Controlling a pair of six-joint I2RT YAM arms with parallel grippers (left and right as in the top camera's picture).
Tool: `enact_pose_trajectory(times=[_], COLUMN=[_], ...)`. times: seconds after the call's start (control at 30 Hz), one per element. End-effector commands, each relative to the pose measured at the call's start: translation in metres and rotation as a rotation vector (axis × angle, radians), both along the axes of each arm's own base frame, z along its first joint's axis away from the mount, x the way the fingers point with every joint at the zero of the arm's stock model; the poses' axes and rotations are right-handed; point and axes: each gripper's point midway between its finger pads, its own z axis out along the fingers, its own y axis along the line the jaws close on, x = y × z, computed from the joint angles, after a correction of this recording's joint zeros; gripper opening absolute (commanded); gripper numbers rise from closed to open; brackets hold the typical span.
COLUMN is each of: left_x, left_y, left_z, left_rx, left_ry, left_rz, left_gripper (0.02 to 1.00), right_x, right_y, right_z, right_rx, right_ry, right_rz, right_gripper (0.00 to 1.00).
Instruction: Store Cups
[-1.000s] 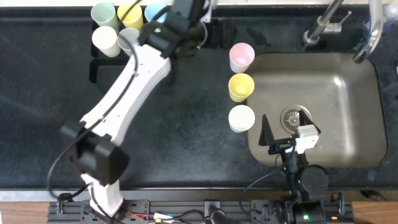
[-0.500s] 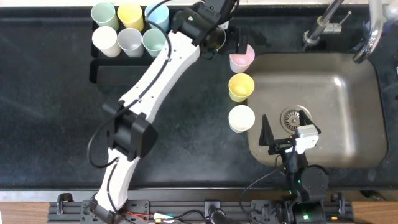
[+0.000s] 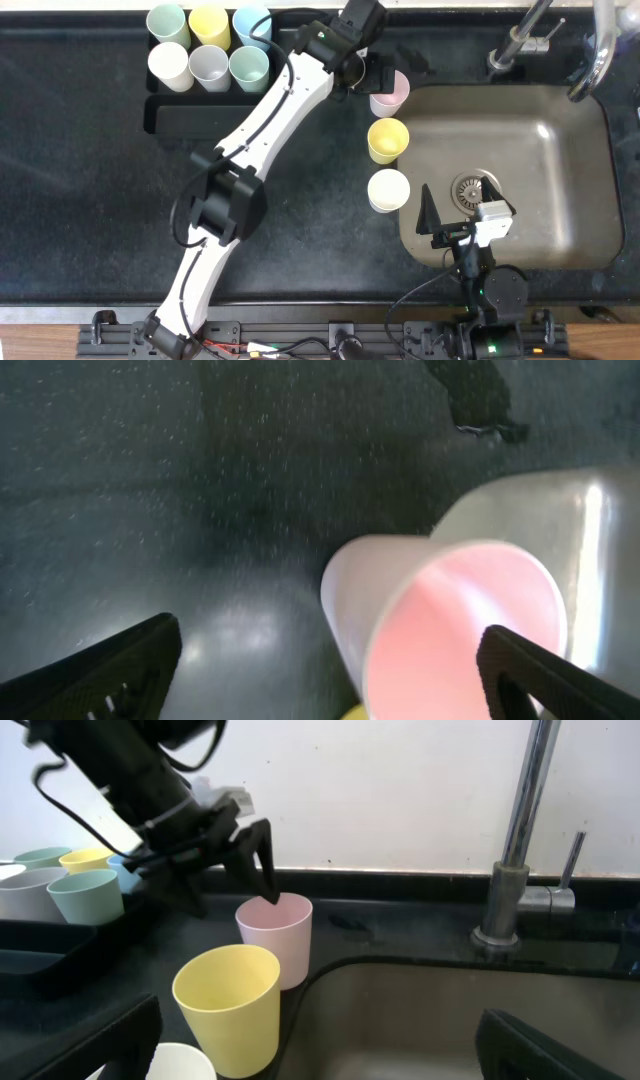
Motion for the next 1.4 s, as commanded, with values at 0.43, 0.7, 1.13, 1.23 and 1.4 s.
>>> enact_pose_trajectory(times=[0.43, 0.7, 1.13, 1.23, 1.4], left_x=[0.012, 0.015, 0.016, 0.015, 0.014], left_y=[-0.013, -0.014, -0.015, -0.015, -0.014], left_z=[-0.015, -0.016, -0.016, -0.016, -0.017], left_rx=[-0.004, -0.006, -0.009, -0.007, -0.002], left_ry=[-0.025, -0.033, -0.036, -0.033, -0.027], left_rz=[0.037, 0.038, 0.038, 0.038, 0.038], left_gripper=[0.649, 0.531, 0.237, 0.161, 0.106], right_x=[0.0, 0.0, 0.0, 0.0, 0.0], right_y=[-0.002, -0.002, -0.002, -0.002, -0.002], right_z=[-0.003, -0.003, -0.003, -0.003, -0.003], right_rx=[0.008, 0.008, 0.008, 0.008, 0.008], right_ry=[-0.001, -0.001, -0.001, -0.001, -0.001], right_rz=[-0.01, -0.01, -0.01, -0.01, -0.01], right_gripper=[0.996, 0.996, 0.993, 0.993, 0.993])
